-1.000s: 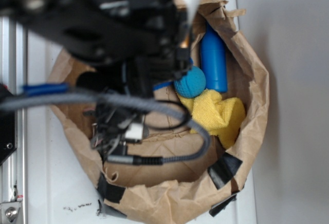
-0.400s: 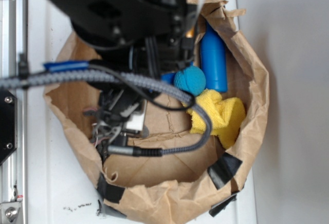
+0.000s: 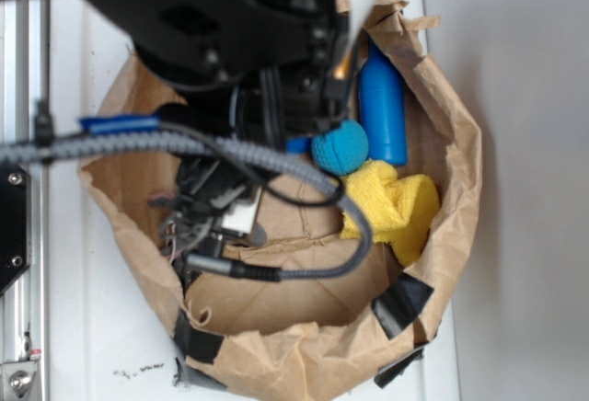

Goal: Grab the blue ball.

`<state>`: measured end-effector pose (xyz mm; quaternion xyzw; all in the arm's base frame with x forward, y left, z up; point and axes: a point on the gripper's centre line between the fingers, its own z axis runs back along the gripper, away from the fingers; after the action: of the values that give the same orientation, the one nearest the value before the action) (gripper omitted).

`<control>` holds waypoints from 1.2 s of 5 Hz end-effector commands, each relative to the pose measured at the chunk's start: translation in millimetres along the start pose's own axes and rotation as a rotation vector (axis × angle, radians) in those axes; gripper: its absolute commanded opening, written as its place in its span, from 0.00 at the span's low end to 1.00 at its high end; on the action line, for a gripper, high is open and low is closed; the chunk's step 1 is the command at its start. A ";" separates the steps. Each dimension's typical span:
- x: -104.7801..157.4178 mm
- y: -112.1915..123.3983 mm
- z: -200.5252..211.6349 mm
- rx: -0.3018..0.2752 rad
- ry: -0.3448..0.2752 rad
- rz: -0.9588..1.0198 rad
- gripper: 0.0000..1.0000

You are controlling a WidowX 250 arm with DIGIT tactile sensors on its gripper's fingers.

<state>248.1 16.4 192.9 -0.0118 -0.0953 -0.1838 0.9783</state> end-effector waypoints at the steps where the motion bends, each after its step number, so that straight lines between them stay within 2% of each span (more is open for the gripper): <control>1: 10.8 21.2 -30.7 -0.034 -0.007 -0.222 1.00; 2: 23.8 25.9 -64.1 -0.112 0.007 -0.307 1.00; 3: 31.5 28.6 -80.6 -0.120 -0.041 -0.370 1.00; 4: 33.6 27.5 -92.3 -0.079 -0.052 -0.428 1.00; 6: 39.8 34.7 -105.6 -0.049 -0.049 -0.450 1.00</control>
<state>310.4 32.1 86.9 -0.0355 -0.0990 -0.3892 0.9152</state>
